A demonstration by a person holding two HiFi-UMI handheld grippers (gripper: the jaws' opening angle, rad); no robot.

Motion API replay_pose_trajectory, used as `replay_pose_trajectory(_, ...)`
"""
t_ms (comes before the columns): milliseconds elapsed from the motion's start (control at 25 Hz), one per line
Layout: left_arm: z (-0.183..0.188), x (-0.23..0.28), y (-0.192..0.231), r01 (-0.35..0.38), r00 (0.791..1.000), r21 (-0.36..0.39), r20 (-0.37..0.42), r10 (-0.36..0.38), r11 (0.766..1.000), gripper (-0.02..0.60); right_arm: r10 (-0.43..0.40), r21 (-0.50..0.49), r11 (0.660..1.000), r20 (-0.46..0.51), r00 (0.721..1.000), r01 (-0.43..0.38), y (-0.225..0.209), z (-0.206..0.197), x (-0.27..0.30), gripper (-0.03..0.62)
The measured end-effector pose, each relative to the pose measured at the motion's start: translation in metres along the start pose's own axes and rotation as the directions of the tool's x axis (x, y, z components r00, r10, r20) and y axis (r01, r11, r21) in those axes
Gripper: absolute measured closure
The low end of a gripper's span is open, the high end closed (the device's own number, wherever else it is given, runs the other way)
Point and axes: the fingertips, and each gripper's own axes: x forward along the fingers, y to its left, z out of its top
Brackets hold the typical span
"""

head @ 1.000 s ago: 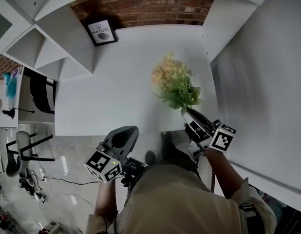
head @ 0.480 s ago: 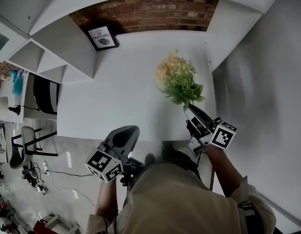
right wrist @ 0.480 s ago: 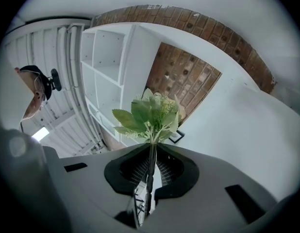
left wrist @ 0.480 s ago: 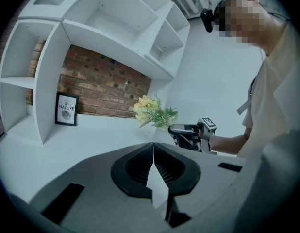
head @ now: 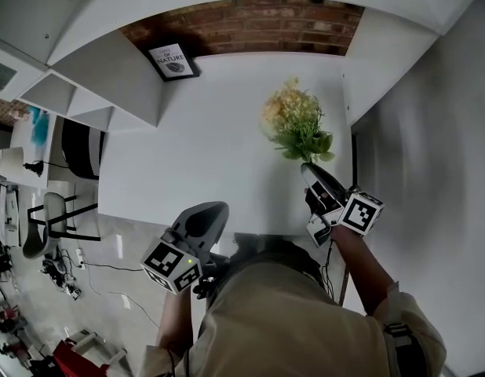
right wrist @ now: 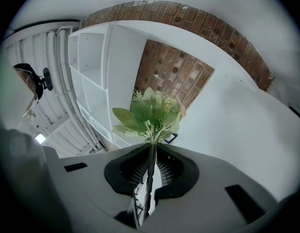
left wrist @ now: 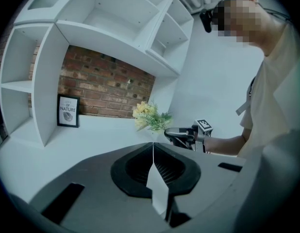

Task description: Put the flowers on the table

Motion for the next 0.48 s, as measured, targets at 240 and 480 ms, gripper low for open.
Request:
replay_pose_trajectory(240,-0.005,0.006,0.010,0.006,1.000,-0.009,-0.014,-0.006,1.000,0.568,-0.098,-0.034,0.995,-0.002,0.995,0.097,-0.034,0.003,0.015,0.546)
replay_pose_trajectory(480,-0.006,0.017,0.017,0.062,0.998,-0.021,-0.006,-0.062,0.998,0.568,-0.175,-0.088,0.981,-0.002,0.985,0.174,-0.060,0.006,0.025,0.546)
